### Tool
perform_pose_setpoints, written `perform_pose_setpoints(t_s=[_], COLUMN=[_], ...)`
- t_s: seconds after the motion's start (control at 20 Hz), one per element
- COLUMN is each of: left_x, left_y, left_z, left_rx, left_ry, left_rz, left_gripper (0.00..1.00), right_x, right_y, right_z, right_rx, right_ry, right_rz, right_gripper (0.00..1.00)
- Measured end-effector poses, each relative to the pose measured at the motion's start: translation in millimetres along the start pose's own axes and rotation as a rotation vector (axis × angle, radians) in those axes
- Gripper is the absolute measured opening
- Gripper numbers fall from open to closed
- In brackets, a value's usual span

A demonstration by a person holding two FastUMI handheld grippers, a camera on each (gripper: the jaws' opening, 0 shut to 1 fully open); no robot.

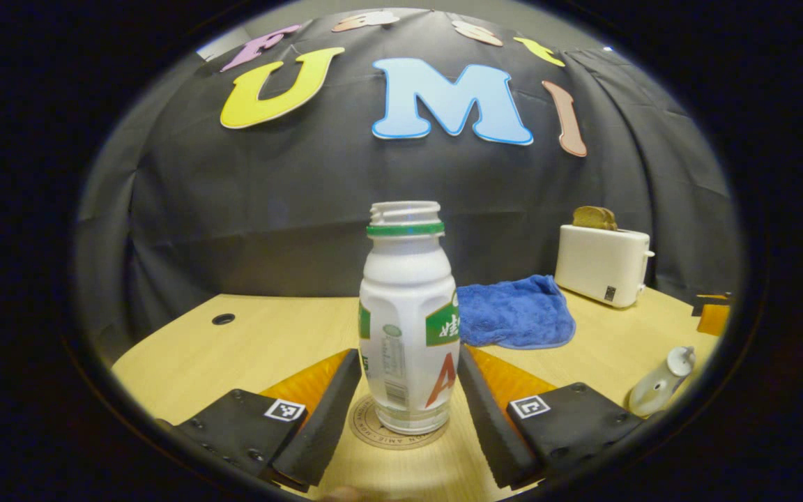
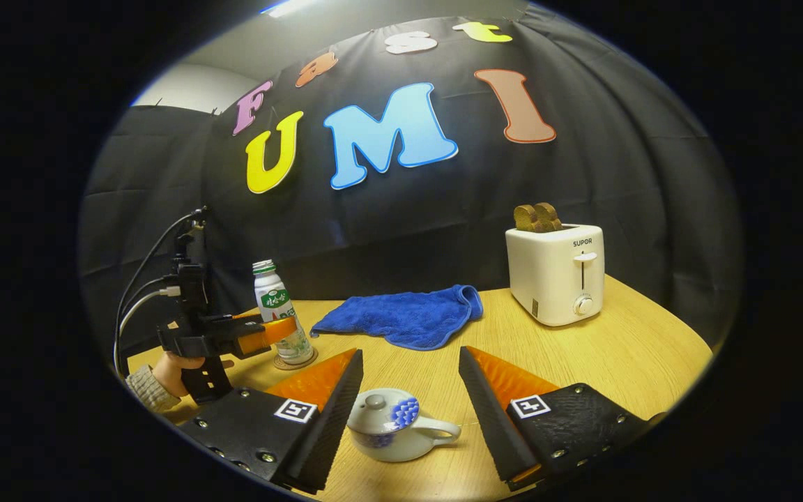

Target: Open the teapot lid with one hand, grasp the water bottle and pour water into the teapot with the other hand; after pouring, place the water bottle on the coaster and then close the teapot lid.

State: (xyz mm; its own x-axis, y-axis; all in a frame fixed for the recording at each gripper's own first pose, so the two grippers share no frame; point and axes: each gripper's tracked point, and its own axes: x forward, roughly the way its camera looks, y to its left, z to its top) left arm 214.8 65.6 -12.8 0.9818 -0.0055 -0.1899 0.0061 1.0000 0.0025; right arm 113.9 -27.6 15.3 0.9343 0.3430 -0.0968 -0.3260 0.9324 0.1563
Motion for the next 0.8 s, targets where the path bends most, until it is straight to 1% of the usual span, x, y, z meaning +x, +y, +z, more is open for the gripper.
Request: perform_pose_setpoints(t_s=[0.15,0.2,0.25,0.3,0.45,0.5,0.55,0.65,0.75,0.8], left_x=[-11,-15,-21,-28,-48,-57,-65,-84,-105,-115], left_y=[1,3,1,-1,-5,-6,-8,-6,-5,-5], left_z=[3,5,4,4,-1,1,1,-1,1,3], left_rx=[0.049,0.05,0.038,0.02,-0.017,-0.025,-0.027,-0.013,-0.016,-0.028], left_ry=[-0.021,-0.03,-0.033,-0.036,-0.038,-0.047,-0.056,-0.069,-0.096,-0.108], left_rz=[0.025,0.029,0.023,0.016,0.01,0.01,0.009,0.034,0.054,0.056], left_gripper=[0.96,0.96,0.85,0.91,0.91,0.97,0.85,0.91,0.96,0.96], right_x=[-1,-1,-1,-2,-6,-8,-11,-16,-23,-28], right_y=[3,4,4,5,12,16,21,32,45,50], right_z=[2,3,5,7,15,19,22,22,14,11], right_rx=[0.004,0.006,0.005,0.001,-0.033,-0.054,-0.074,-0.088,-0.07,-0.066], right_ry=[-0.011,-0.016,-0.023,-0.033,-0.065,-0.079,-0.094,-0.109,-0.109,-0.11], right_rz=[0.007,0.007,0.004,-0.002,-0.013,-0.018,-0.02,-0.016,-0.005,-0.007], right_gripper=[0.86,0.86,0.86,0.86,0.86,0.86,0.86,0.86,0.86,0.86])
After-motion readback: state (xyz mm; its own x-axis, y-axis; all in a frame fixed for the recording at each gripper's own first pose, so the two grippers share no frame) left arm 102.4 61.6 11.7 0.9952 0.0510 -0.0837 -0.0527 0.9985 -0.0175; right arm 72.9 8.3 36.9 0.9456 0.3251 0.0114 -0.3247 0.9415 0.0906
